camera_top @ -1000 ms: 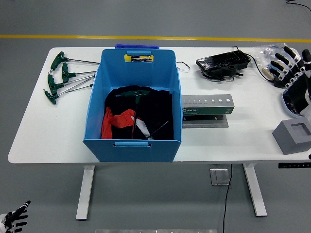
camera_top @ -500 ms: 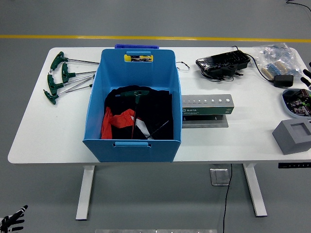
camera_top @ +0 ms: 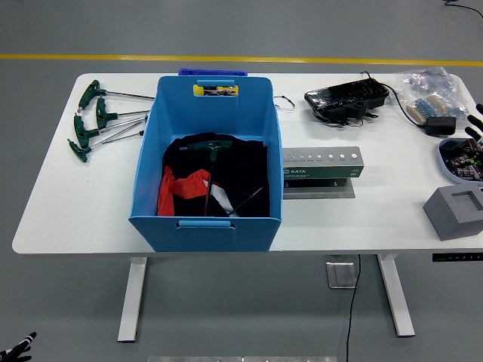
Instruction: Lift tool from toolbox,place it in box,lift tool from toolbox,place it in box
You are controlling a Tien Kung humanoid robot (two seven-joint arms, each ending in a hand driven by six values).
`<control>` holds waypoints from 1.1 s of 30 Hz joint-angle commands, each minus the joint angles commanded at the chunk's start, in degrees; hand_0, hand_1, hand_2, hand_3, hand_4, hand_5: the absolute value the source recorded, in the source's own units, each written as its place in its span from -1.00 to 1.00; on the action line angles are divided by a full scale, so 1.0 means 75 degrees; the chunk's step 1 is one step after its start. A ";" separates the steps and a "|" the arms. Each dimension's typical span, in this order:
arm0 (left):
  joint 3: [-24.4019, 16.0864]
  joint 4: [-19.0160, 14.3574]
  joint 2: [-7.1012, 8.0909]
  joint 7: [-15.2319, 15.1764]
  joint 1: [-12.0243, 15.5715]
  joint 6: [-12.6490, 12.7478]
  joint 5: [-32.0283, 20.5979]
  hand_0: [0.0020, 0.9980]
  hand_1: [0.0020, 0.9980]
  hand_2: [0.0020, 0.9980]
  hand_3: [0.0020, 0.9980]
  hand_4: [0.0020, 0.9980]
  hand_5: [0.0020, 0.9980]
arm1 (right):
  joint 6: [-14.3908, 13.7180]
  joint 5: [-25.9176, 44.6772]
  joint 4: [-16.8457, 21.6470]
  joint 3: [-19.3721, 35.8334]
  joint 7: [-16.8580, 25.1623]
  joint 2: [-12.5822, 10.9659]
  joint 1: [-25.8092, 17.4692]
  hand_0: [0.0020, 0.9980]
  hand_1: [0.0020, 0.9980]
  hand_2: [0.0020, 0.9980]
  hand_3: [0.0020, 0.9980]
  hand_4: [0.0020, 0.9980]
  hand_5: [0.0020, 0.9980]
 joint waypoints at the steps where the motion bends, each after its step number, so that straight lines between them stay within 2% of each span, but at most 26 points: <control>1: -0.0271 -0.0002 -0.0027 0.0015 0.0063 0.0036 0.0192 0.46 0.39 0.46 0.43 0.63 0.35 | -0.0002 0.0002 -0.0003 -0.0016 -0.0006 0.0003 -0.0006 0.79 0.71 0.75 0.83 1.00 1.00; 6: -0.1807 -0.0083 -0.0272 0.0115 0.0453 0.0390 0.1303 0.49 0.43 0.46 0.40 0.62 0.35 | -0.0020 -0.0001 -0.0022 -0.0094 -0.0019 -0.0051 0.0100 0.78 0.71 0.75 0.82 1.00 1.00; 8: -0.2151 -0.0129 -0.0318 0.0141 0.0543 0.0518 0.1346 0.49 0.43 0.46 0.40 0.62 0.35 | -0.0022 0.0003 -0.0039 -0.0119 -0.0022 -0.0070 0.0142 0.78 0.71 0.75 0.82 1.00 1.00; 9: -0.2131 -0.0152 -0.0340 0.0180 0.0594 0.0601 0.1249 0.49 0.43 0.46 0.40 0.62 0.35 | -0.0021 -0.0001 -0.0052 -0.0140 -0.0025 -0.0080 0.0169 0.78 0.71 0.75 0.82 1.00 1.00; 10: -0.1976 -0.0172 -0.0373 0.0290 0.0674 0.0686 0.1022 0.65 0.65 0.57 0.43 0.62 0.30 | -0.0013 -0.0018 -0.0073 -0.0182 -0.0034 -0.0093 0.0223 0.77 0.71 0.74 0.81 1.00 1.00; 13: -0.1561 -0.0106 -0.0492 0.0567 0.0824 0.0818 0.0259 0.65 0.65 0.57 0.43 0.62 0.30 | 0.0002 -0.0024 -0.0124 -0.0294 -0.0050 -0.0148 0.0378 0.77 0.71 0.74 0.81 1.00 1.00; 15: -0.1338 -0.0005 -0.0587 0.0693 0.0885 0.0791 -0.0269 0.65 0.65 0.57 0.43 0.62 0.30 | -0.0006 -0.0031 -0.0154 -0.0354 -0.0051 -0.0172 0.0469 0.77 0.71 0.74 0.81 1.00 1.00; 16: -0.1298 0.0038 -0.0634 0.0706 0.0898 0.0777 -0.0506 1.00 1.00 0.98 0.71 0.61 0.29 | -0.0006 -0.0038 -0.0163 -0.0372 -0.0056 -0.0189 0.0505 0.77 0.71 0.73 0.81 1.00 1.00; 18: -0.1284 0.0099 -0.0717 0.0649 0.0886 0.0821 -0.0782 1.00 1.00 0.98 0.71 0.61 0.29 | -0.0009 -0.0081 -0.0172 -0.0383 -0.0066 -0.0224 0.0563 0.77 0.71 0.73 0.81 1.00 1.00; 20: -0.1400 0.0112 -0.0776 0.0535 0.0856 0.0913 -0.0780 1.00 1.00 0.98 0.71 0.61 0.29 | -0.0017 -0.0103 -0.0184 -0.0373 -0.0074 -0.0247 0.0620 0.77 0.71 0.73 0.81 1.00 1.00; 22: -0.1684 0.0128 -0.0833 0.0340 0.0803 0.1180 -0.0691 1.00 1.00 0.98 0.71 0.61 0.29 | -0.0024 -0.0100 -0.0204 -0.0353 -0.0074 -0.0250 0.0668 0.77 0.71 0.73 0.81 1.00 1.00; 23: -0.1791 0.0135 -0.0853 0.0277 0.0780 0.1311 -0.0686 1.00 1.00 1.00 0.97 0.64 0.32 | -0.0024 -0.0102 -0.0212 -0.0348 -0.0077 -0.0249 0.0678 0.77 0.71 0.73 0.81 1.00 1.00; 24: -0.1970 0.0138 -0.0874 0.0230 0.0755 0.1501 -0.0661 1.00 1.00 1.00 0.97 0.64 0.32 | -0.0022 -0.0107 -0.0222 -0.0346 -0.0083 -0.0248 0.0688 0.77 0.71 0.73 0.81 1.00 1.00; 25: -0.2168 0.0139 -0.0905 0.0228 0.0714 0.1763 -0.0740 1.00 1.00 1.00 0.97 0.64 0.32 | -0.0025 -0.0131 -0.0238 -0.0345 -0.0095 -0.0245 0.0707 0.77 0.71 0.73 0.81 1.00 1.00; 27: -0.2472 0.0140 -0.0936 0.0415 0.0661 0.2064 -0.0790 1.00 1.00 1.00 0.97 0.64 0.32 | -0.0031 -0.0156 -0.0260 -0.0344 -0.0105 -0.0234 0.0743 0.77 0.71 0.73 0.81 1.00 1.00; 30: -0.2892 0.0140 -0.0962 0.0605 0.0594 0.1967 -0.0545 1.00 1.00 1.00 0.98 0.61 0.31 | -0.0035 -0.0167 -0.0299 -0.0350 -0.0105 -0.0215 0.0823 0.76 0.71 0.73 0.81 1.00 1.00; 33: -0.3064 0.0140 -0.0961 0.0503 0.0500 0.1725 -0.0099 1.00 1.00 1.00 0.98 0.61 0.31 | -0.0032 -0.0181 -0.0347 -0.0354 -0.0106 -0.0182 0.0898 0.76 0.71 0.73 0.81 1.00 1.00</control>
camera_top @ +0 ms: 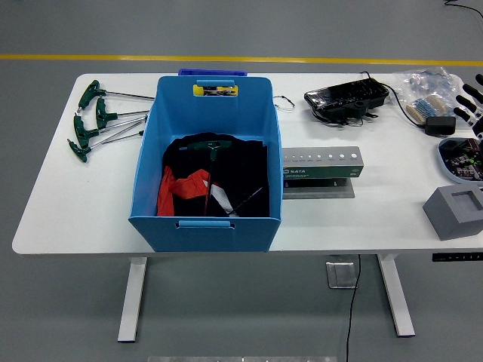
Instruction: Lift tool from toolbox,place it in box,lift tool from toolbox,place it in box
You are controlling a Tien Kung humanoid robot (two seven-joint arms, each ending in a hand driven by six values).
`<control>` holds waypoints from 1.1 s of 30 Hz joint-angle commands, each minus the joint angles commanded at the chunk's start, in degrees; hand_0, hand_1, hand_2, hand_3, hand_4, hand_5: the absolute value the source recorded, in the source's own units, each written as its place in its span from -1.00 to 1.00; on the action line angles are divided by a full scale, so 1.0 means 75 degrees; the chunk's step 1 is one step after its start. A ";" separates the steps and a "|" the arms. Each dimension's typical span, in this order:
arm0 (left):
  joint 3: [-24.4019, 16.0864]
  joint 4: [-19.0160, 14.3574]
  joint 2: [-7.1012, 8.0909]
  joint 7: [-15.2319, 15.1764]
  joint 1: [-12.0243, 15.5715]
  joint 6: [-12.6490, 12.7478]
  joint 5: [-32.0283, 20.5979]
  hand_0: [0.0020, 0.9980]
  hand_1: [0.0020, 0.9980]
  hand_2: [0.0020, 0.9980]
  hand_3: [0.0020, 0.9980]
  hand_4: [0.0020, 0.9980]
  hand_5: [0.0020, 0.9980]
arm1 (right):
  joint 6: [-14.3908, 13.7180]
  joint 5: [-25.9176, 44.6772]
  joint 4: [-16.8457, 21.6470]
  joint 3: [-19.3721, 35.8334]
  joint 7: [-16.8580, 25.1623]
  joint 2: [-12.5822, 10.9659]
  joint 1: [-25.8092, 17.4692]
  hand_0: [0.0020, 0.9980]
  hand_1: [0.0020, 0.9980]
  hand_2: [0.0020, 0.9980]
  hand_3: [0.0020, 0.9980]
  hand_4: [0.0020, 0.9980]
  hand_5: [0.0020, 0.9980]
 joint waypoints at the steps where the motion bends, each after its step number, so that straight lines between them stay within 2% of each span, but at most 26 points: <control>1: -0.0019 0.0000 0.0004 -0.0042 -0.0024 -0.0084 0.0105 1.00 1.00 1.00 0.98 0.61 0.31 | 0.0005 -0.0002 -0.0010 -0.0002 -0.0002 0.0006 0.0014 0.76 0.71 0.73 0.81 1.00 1.00; 2: -0.0063 0.0000 0.0007 -0.0094 -0.0058 -0.0177 0.0286 1.00 1.00 1.00 0.81 0.60 0.30 | 0.0011 -0.0004 -0.0020 -0.0002 -0.0005 0.0012 0.0024 0.75 0.70 0.73 0.80 1.00 1.00; 4: -0.0042 0.0000 0.0026 -0.0321 -0.0162 -0.0389 0.0840 1.00 1.00 1.00 0.81 0.60 0.30 | 0.0017 -0.0007 -0.0044 -0.0003 -0.0013 0.0016 0.0037 0.75 0.70 0.73 0.80 1.00 1.00; 7: -0.0090 0.0000 0.0033 -0.0490 -0.0256 -0.0437 0.1438 1.00 1.00 1.00 0.81 0.60 0.30 | 0.0018 -0.0002 -0.0072 -0.0005 -0.0022 0.0011 0.0043 0.75 0.70 0.73 0.80 1.00 1.00; 8: -0.0157 0.0000 0.0029 -0.0509 -0.0281 -0.0438 0.1558 1.00 1.00 1.00 0.74 0.60 0.30 | 0.0015 -0.0001 -0.0080 -0.0009 -0.0025 0.0009 0.0047 0.75 0.71 0.72 0.80 1.00 1.00; 21: -0.0410 0.0000 0.0018 -0.0330 -0.0173 -0.0449 0.1887 0.97 0.98 0.97 0.69 0.60 0.32 | 0.0078 0.0046 -0.0163 -0.0305 0.0095 -0.0005 -0.0015 0.76 0.72 0.73 0.82 1.00 1.00; 25: -0.0229 0.0000 0.0044 -0.0257 -0.0097 -0.0572 0.1860 0.97 0.98 0.97 0.69 0.60 0.32 | -0.0042 0.0105 -0.0202 -0.0393 0.0215 0.0009 -0.0028 0.76 0.72 0.73 0.82 1.00 1.00; 26: -0.0250 0.0000 0.0051 -0.0249 -0.0077 -0.0569 0.1891 0.92 0.93 0.92 0.63 0.60 0.32 | -0.0062 0.0108 -0.0208 -0.0412 0.0238 0.0017 -0.0024 0.77 0.73 0.75 0.85 1.00 1.00; 33: -0.0477 0.0000 0.0106 -0.0214 0.0004 -0.0548 0.2131 0.90 0.91 0.92 0.62 0.60 0.32 | -0.0078 0.0103 -0.0212 -0.0426 0.0272 0.0045 -0.0053 0.80 0.75 0.76 0.86 1.00 1.00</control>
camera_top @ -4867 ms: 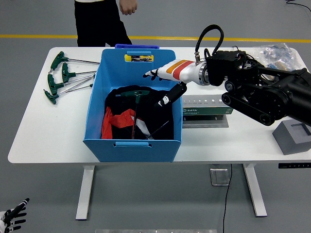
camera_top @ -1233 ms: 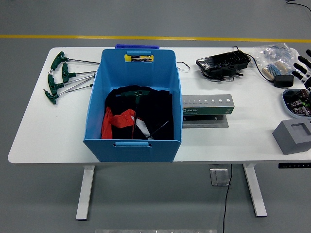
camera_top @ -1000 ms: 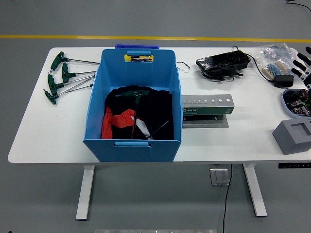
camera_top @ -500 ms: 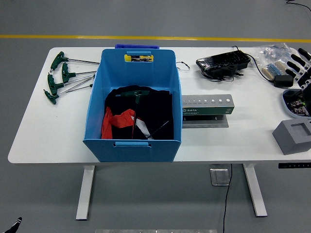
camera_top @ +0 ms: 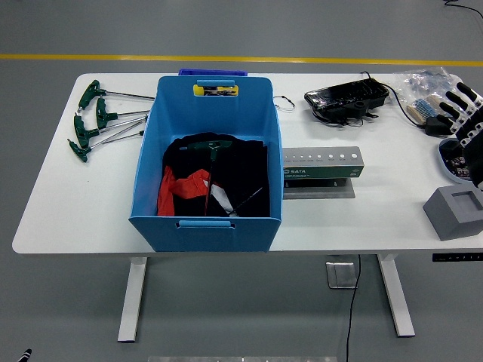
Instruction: Lift tool from toolbox,place it in box,lift tool from toolbox,place it in box
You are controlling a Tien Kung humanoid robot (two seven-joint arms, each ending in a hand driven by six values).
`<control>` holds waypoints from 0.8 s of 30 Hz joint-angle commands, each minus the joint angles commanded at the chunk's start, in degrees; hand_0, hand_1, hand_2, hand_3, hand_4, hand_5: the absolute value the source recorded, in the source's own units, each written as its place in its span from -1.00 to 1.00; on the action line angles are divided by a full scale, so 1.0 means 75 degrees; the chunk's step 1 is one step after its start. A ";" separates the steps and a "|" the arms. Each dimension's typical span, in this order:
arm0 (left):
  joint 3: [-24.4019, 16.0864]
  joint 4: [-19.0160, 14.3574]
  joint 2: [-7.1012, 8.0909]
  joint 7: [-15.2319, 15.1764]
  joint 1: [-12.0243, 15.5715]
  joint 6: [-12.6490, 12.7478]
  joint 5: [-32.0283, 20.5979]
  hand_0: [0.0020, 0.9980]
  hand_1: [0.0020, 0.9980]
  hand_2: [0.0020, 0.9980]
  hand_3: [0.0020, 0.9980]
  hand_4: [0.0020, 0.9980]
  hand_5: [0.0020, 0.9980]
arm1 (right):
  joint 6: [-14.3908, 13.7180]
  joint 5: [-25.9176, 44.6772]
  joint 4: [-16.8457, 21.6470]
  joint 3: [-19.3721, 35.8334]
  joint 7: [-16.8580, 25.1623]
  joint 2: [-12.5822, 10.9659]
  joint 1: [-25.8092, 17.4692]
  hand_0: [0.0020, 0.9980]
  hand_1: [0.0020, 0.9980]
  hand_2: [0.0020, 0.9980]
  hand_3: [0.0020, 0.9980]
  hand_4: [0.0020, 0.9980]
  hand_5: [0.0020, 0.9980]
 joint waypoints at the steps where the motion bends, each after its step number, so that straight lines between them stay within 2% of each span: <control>1: -0.0031 0.0000 0.0003 0.0005 0.0004 0.0005 0.0035 0.90 0.91 0.92 0.62 0.60 0.32 | 0.0005 -0.0003 0.0000 0.0009 -0.0001 0.0001 0.0001 0.80 0.75 0.76 0.86 1.00 1.00; 24: 0.0084 0.0000 0.0028 -0.0009 -0.0016 -0.0011 -0.0054 0.89 0.91 0.91 0.61 0.58 0.33 | 0.0104 -0.0062 0.0039 0.0004 -0.0042 0.0030 0.0063 0.83 0.75 0.78 0.87 1.00 1.00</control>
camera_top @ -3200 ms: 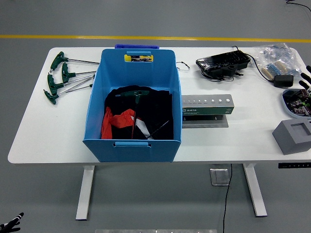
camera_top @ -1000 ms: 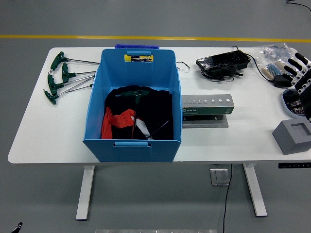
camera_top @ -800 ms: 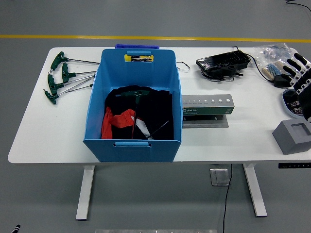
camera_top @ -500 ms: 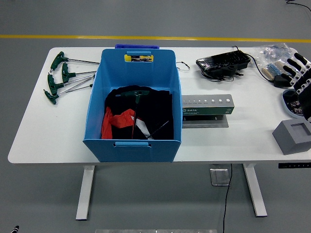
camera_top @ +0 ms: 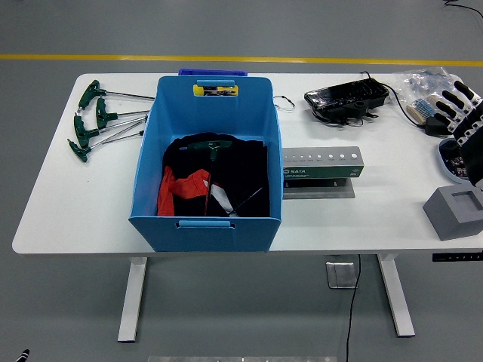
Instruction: Lift tool from toolbox,place it in box,lift tool from toolbox,place it in box
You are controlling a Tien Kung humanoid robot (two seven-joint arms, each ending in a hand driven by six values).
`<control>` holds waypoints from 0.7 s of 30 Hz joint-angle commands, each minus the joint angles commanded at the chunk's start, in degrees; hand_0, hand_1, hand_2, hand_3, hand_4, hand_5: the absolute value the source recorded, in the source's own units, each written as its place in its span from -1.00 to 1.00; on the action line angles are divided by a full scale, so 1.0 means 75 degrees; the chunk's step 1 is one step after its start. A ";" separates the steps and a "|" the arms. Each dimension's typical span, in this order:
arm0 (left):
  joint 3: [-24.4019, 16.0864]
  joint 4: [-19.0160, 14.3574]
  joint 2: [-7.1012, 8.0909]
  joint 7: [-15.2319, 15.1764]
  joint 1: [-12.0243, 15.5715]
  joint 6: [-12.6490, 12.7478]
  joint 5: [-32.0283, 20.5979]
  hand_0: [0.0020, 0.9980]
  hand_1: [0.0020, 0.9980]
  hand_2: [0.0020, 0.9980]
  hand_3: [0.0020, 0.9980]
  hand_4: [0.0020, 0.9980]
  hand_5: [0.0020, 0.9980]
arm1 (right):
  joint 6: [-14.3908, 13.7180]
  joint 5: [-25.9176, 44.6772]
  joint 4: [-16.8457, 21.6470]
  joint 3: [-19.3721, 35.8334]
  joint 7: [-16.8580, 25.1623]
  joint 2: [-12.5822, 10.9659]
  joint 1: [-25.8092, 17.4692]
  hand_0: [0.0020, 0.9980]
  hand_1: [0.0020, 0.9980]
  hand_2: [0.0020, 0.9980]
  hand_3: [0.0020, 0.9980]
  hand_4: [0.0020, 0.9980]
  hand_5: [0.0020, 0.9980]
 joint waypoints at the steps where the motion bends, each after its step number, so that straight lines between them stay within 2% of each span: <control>1: 0.0008 0.0000 0.0001 0.0001 0.0001 0.0000 -0.0006 0.89 0.91 0.91 0.61 0.58 0.33 | 0.0002 0.0003 0.0004 0.0003 0.0000 -0.0002 0.0000 0.83 0.75 0.78 0.87 1.00 1.00; 21: 0.0074 0.0000 -0.0024 0.0034 0.0001 -0.0014 -0.0059 0.88 0.91 0.91 0.61 0.58 0.34 | 0.0124 0.0047 0.0067 -0.0054 0.0018 -0.0006 0.0020 0.84 0.76 0.78 0.88 1.00 1.00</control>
